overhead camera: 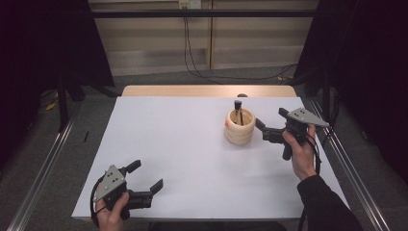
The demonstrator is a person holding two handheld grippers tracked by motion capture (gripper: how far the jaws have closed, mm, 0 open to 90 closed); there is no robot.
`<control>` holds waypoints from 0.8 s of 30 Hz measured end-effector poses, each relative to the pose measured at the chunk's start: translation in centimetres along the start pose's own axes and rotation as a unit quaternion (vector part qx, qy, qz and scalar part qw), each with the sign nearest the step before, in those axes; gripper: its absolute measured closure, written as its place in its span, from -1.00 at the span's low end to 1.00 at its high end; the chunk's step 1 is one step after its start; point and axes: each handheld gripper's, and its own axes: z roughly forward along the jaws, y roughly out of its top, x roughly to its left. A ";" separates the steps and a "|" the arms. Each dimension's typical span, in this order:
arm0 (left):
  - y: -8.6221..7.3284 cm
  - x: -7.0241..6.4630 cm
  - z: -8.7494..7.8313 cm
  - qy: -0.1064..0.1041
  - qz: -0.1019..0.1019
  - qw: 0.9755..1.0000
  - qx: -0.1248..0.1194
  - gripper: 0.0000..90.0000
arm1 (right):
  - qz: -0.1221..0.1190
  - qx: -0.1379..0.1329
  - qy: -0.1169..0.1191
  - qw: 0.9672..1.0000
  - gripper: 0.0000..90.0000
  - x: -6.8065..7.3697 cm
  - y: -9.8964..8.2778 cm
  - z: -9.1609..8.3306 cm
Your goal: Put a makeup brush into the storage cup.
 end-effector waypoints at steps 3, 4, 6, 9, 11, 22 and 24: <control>0.0 0.0 0.0 0.002 0.000 1.000 0.001 -0.97 | 0.004 0.000 0.000 1.000 -0.97 -0.1 -0.1 -0.8; 0.0 0.0 0.0 0.005 -0.003 1.000 0.002 -0.97 | 0.002 0.002 0.000 1.000 -0.97 0.0 -0.2 -1.0; 0.0 0.0 -0.1 0.007 -0.003 1.000 0.001 -0.97 | -0.003 -0.001 -0.003 1.000 -0.97 -0.1 -0.2 -1.6; 0.0 0.0 0.0 0.004 -0.003 1.000 0.001 -0.97 | -0.005 -0.001 -0.005 1.000 -0.97 0.0 -0.3 -2.4; 0.0 0.0 0.0 0.005 -0.003 1.000 0.000 -0.97 | -0.005 0.002 -0.001 1.000 -0.98 0.0 -0.4 -2.8; 0.0 0.0 -0.2 0.006 -0.006 1.000 -0.003 -0.97 | 0.007 0.006 -0.011 1.000 -0.97 0.1 -2.0 -5.1; 0.0 0.0 -0.2 0.006 -0.006 1.000 -0.003 -0.97 | 0.009 0.008 -0.009 1.000 -0.97 0.2 -2.4 -5.6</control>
